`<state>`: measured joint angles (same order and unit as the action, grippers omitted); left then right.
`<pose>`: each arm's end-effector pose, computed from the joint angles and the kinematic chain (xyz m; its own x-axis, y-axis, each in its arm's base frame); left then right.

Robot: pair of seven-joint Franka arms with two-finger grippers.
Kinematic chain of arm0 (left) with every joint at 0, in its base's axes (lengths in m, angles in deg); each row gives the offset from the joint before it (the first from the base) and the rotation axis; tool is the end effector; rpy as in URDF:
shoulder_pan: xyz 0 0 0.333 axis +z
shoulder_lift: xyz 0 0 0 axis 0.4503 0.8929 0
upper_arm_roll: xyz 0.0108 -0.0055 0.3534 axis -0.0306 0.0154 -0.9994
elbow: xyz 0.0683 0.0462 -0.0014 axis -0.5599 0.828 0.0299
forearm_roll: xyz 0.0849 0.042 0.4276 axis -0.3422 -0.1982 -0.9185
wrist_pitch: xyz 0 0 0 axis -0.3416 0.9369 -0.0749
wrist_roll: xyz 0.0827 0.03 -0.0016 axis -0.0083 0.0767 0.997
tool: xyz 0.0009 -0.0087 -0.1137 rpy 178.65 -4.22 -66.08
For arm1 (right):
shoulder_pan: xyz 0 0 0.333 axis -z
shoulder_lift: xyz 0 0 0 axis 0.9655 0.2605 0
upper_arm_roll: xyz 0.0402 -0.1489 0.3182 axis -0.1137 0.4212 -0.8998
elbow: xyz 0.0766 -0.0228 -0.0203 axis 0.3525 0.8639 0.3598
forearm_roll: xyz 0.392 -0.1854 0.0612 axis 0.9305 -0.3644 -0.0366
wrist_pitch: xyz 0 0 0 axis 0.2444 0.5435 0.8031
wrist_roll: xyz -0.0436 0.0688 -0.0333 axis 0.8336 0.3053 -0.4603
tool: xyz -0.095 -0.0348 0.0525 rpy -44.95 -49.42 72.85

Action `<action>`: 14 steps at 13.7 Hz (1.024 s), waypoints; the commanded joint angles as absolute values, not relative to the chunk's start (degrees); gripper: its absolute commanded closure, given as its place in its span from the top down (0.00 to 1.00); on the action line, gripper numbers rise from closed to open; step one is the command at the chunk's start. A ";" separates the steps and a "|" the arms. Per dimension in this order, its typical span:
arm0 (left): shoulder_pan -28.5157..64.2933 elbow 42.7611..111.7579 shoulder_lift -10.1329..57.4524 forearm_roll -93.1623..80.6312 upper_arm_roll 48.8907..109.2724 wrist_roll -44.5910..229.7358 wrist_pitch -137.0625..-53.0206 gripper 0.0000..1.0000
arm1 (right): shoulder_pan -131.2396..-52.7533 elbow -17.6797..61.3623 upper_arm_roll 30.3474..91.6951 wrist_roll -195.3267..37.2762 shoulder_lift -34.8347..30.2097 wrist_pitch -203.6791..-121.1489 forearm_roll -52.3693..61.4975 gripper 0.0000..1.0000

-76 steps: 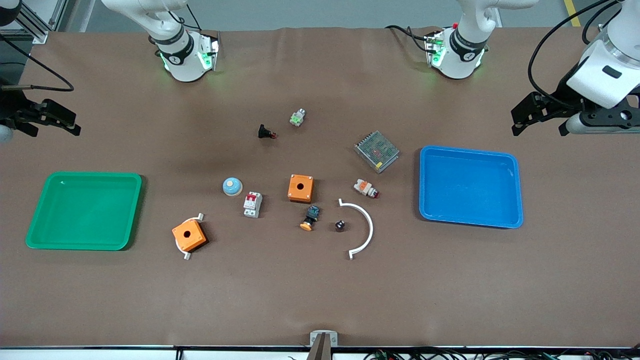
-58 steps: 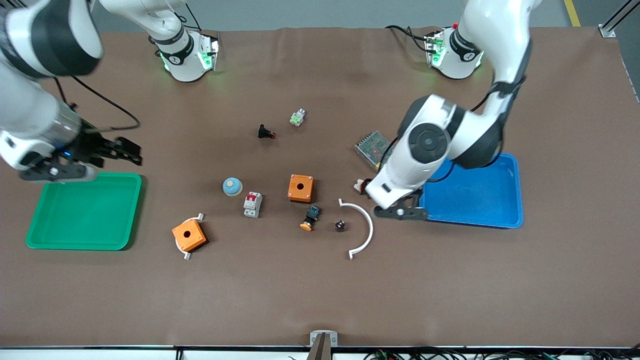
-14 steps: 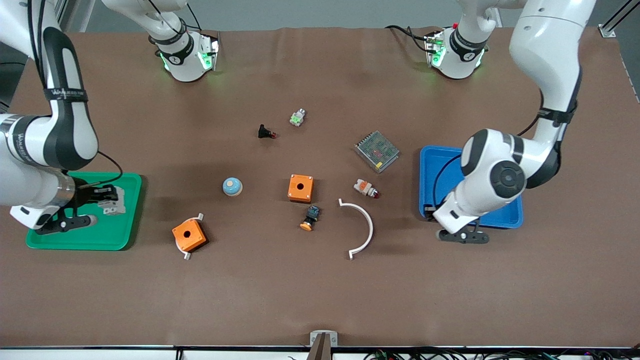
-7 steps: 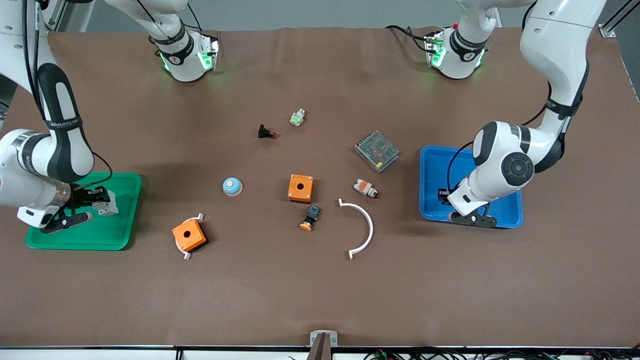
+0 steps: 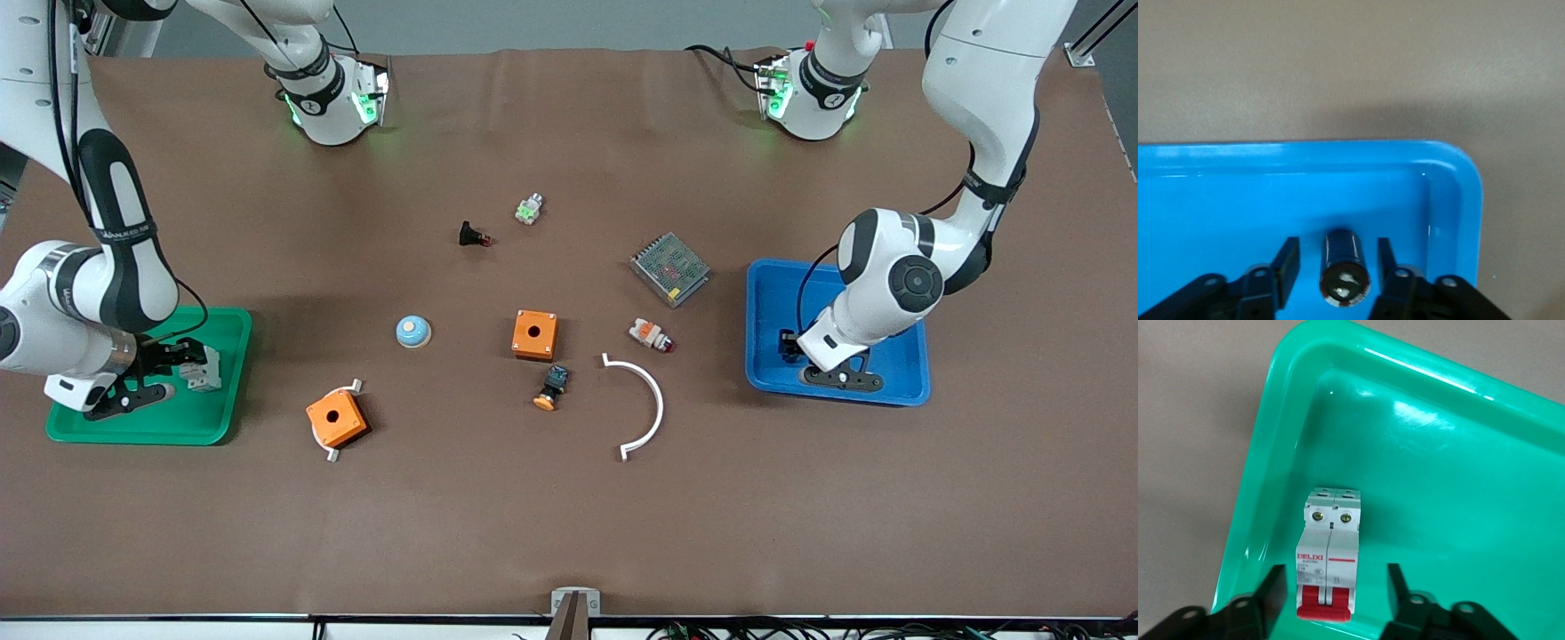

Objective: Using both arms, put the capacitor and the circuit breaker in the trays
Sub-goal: 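Open the right gripper over the green tray while the left gripper releases the capacitor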

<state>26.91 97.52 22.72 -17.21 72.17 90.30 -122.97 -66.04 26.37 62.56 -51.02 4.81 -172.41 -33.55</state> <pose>0.6175 -0.1214 0.2093 0.9913 -0.1310 0.0110 -0.1314 -0.9893 0.0631 0.6636 -0.1836 0.2326 0.9341 0.3166 -0.1651 0.3185 -0.9478 -0.0157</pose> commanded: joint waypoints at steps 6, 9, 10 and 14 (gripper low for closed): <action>27.12 80.23 18.70 -17.46 72.88 91.39 -107.11 1.00 | -65.23 21.34 60.85 -54.51 -7.12 -159.21 -27.10 1.00; 27.03 71.71 17.90 -17.19 72.88 94.03 -97.62 1.00 | -68.21 18.99 60.67 -71.00 -11.44 -152.31 -27.18 1.00; 27.11 68.20 17.47 -17.10 72.88 94.21 -93.15 1.00 | -69.52 16.62 60.76 -74.27 -12.58 -148.35 -27.18 1.00; 27.29 60.17 14.31 -17.89 72.80 95.80 -81.26 1.00 | -75.42 10.65 60.93 -84.56 -15.49 -139.46 -28.32 1.00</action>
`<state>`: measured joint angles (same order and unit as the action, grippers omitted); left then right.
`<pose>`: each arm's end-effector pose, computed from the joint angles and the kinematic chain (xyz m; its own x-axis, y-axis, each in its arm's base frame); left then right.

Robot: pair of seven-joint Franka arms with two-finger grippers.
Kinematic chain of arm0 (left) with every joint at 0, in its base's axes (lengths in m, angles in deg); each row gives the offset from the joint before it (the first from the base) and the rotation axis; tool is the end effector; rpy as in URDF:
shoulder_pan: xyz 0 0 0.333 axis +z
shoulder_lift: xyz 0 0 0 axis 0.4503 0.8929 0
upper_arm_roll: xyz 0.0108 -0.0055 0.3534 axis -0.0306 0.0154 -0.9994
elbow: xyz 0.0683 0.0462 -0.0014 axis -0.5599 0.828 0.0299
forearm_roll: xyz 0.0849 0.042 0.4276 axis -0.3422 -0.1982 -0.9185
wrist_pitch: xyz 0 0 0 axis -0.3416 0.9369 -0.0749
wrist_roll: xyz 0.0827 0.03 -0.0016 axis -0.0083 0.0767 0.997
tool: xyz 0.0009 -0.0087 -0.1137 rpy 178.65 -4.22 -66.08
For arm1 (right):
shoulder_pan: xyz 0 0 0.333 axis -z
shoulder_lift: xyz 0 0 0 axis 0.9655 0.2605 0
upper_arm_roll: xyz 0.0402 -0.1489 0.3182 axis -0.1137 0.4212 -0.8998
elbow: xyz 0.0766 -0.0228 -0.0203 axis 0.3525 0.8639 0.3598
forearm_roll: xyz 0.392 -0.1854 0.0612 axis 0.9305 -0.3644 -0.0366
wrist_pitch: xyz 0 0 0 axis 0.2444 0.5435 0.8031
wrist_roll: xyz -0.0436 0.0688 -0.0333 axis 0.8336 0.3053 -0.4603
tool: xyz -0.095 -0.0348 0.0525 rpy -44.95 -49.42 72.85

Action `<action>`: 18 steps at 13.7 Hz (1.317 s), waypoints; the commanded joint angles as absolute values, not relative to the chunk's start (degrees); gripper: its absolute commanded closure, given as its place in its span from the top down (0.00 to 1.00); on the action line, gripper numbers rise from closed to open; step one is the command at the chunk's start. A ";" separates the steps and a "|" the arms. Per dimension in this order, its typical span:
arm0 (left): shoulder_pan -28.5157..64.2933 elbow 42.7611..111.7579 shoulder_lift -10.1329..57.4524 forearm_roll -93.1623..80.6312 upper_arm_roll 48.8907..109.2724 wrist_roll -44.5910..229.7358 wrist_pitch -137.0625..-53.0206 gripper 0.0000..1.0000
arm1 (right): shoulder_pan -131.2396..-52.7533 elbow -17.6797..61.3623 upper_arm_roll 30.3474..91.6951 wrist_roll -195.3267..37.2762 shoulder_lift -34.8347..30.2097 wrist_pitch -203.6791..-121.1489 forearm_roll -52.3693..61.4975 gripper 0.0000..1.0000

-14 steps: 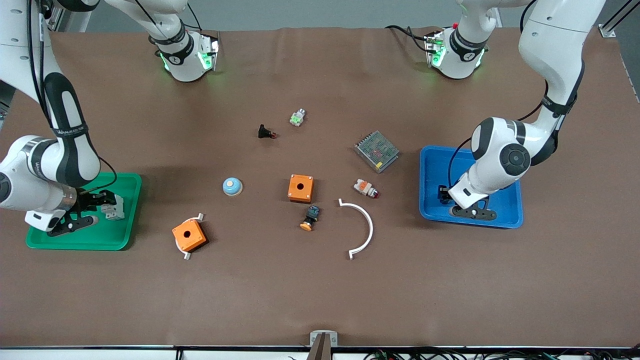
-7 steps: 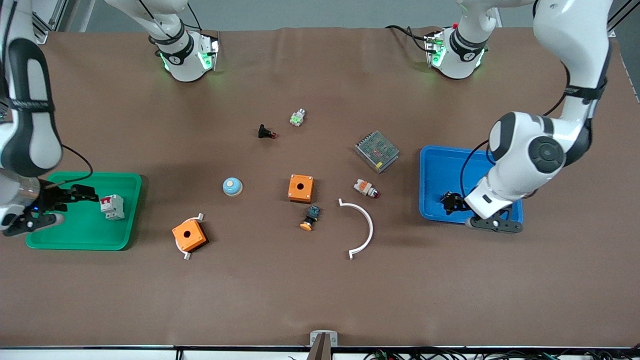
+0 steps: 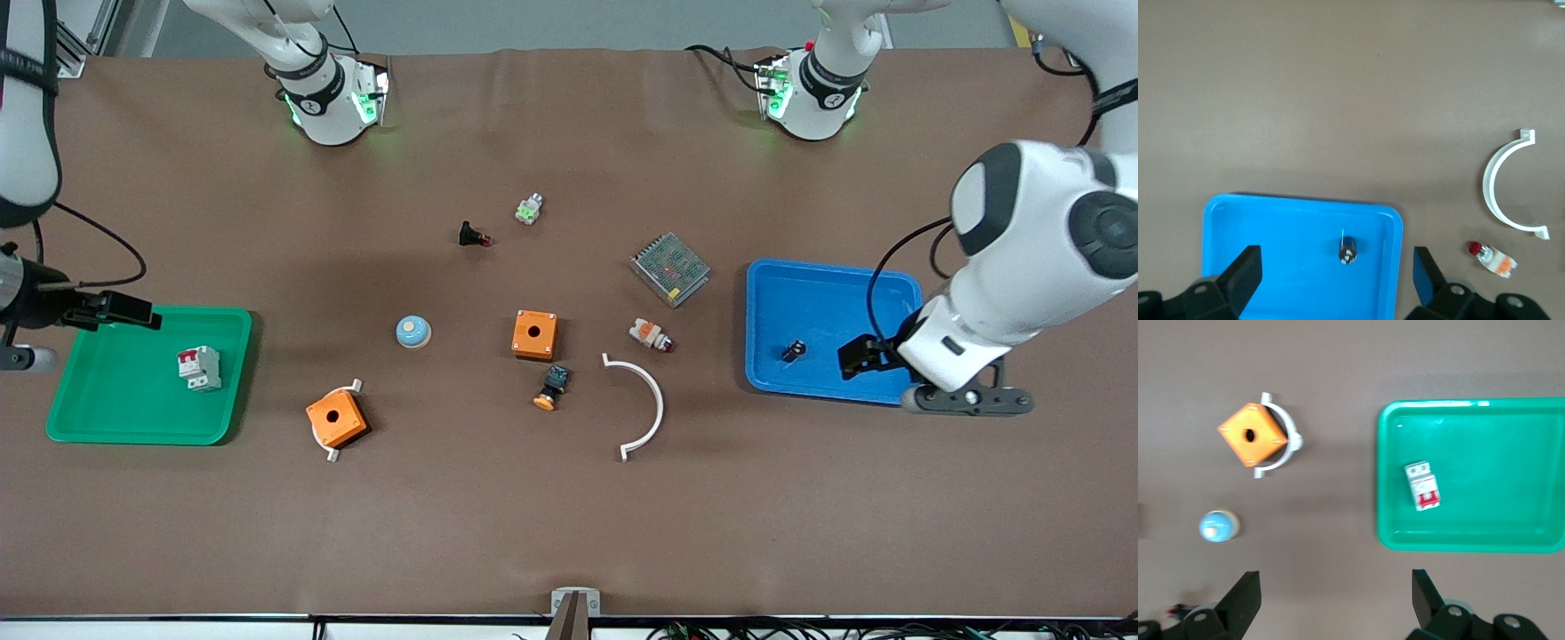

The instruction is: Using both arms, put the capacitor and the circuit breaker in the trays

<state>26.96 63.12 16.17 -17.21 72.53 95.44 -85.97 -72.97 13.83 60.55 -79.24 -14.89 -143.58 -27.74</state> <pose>0.7107 -0.1224 0.5198 0.9966 -0.0329 0.0756 -0.0362 -0.9984 0.0428 0.6601 -0.0670 0.5370 0.9954 -0.0453 -0.0845 -0.0513 -0.9962 -0.0699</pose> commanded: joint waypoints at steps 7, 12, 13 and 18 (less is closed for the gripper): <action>27.20 60.60 4.02 -17.72 72.97 94.12 -72.37 1.00 | -77.89 11.22 60.84 -85.73 -23.66 -134.24 -28.41 1.00; 27.38 60.25 3.40 -17.72 72.80 89.64 -70.52 1.00 | -77.80 18.51 60.76 -85.12 -28.75 -136.77 -31.23 1.00; 27.38 60.25 3.49 -16.85 72.71 89.72 -70.52 1.00 | -77.80 21.66 60.76 -84.85 -30.85 -139.14 -31.23 1.00; 27.37 57.09 3.93 -17.54 72.79 89.90 -70.51 1.00 | -77.53 23.63 61.02 -84.76 -32.54 -139.52 -31.14 1.00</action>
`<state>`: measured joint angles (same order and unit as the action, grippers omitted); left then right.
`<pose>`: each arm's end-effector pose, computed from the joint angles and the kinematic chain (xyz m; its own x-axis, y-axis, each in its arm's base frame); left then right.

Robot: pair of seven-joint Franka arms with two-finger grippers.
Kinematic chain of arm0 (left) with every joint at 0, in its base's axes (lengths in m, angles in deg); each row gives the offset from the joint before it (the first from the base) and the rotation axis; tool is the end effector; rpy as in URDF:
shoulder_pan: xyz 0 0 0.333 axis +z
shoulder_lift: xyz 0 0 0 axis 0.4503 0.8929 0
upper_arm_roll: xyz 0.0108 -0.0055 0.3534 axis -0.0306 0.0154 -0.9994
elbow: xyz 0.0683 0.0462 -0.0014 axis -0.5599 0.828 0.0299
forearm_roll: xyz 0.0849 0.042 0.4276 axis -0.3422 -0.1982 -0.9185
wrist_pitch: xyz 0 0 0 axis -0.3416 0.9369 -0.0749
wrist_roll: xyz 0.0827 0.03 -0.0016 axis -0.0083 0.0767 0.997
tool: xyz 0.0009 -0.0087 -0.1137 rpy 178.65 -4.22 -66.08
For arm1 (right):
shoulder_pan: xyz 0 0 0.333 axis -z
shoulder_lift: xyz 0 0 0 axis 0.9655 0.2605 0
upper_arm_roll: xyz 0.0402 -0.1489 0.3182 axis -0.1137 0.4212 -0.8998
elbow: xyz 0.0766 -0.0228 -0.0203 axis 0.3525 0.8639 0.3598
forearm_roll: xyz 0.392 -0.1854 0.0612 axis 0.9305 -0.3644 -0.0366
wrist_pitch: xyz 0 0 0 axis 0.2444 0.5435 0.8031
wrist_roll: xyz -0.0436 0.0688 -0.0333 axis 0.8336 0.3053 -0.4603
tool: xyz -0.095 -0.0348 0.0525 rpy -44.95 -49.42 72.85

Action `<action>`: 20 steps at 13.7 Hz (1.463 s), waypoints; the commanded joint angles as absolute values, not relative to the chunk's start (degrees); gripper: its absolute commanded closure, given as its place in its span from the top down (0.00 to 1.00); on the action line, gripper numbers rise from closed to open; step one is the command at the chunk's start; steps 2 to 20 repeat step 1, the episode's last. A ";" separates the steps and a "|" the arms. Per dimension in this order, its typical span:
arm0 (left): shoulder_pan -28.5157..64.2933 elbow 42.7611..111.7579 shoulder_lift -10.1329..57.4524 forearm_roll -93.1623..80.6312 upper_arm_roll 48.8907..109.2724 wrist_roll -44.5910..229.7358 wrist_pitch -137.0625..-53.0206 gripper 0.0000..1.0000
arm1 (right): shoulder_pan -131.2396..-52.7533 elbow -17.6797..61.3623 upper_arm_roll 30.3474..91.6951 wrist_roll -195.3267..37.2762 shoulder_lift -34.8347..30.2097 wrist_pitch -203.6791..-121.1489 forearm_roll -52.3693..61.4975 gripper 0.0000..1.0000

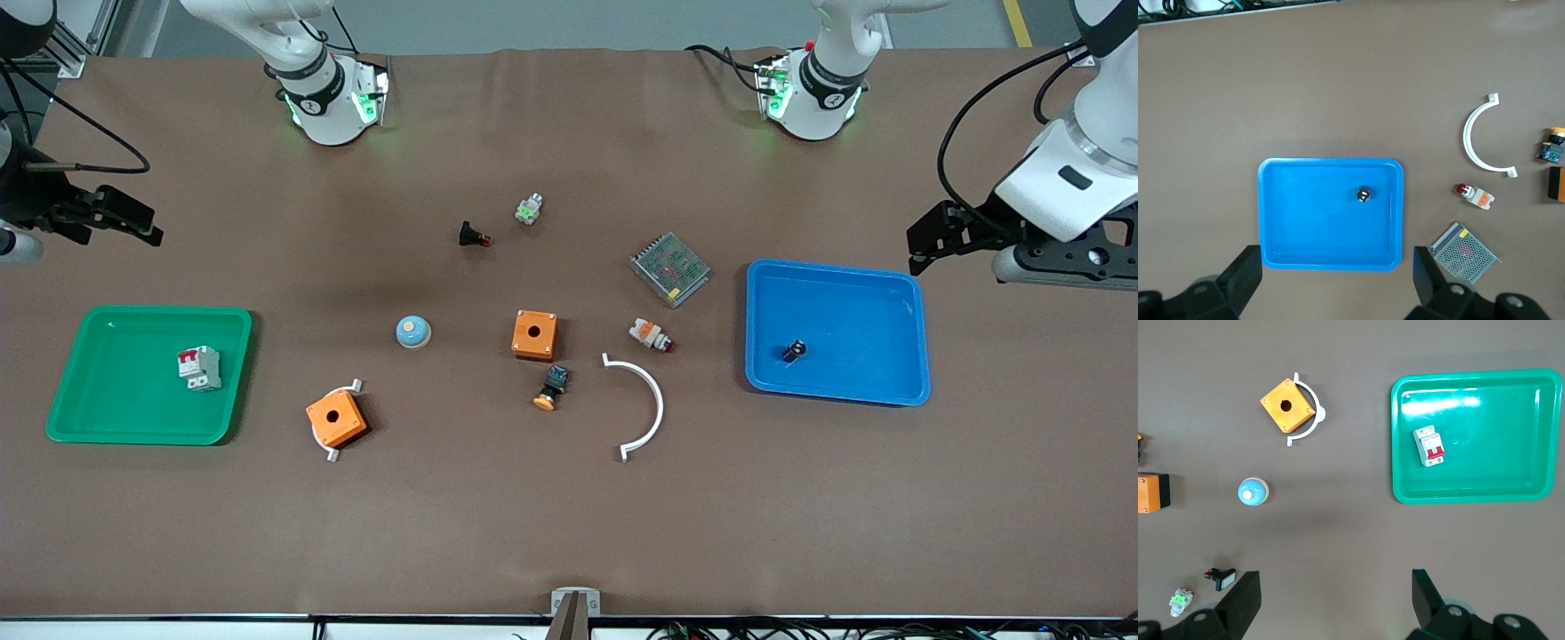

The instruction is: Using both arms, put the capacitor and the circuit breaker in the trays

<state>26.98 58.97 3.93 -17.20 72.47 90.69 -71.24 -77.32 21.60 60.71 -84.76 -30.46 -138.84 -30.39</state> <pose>0.6319 -0.1159 0.6771 0.9874 -0.1166 0.1067 -0.1168 -0.9931 -0.0046 0.5718 -0.0252 0.6277 0.9975 -0.0602 -0.0381 -0.0617 -0.9972 -0.0412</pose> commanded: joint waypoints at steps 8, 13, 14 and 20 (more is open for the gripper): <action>27.29 57.09 3.93 -17.54 72.80 90.08 -70.52 1.00 | -77.45 23.63 61.02 -84.33 -32.72 -139.34 -31.14 1.00; 27.29 57.09 3.93 -17.54 72.80 90.08 -70.52 1.00 | -77.45 23.63 61.02 -84.33 -32.72 -139.34 -31.14 1.00; 27.29 57.09 3.93 -17.54 72.80 90.08 -70.52 1.00 | -77.45 23.63 61.02 -84.33 -32.72 -139.34 -31.14 1.00; 27.29 57.09 3.93 -17.54 72.80 90.08 -70.52 1.00 | -77.45 23.63 61.02 -84.33 -32.72 -139.34 -31.14 1.00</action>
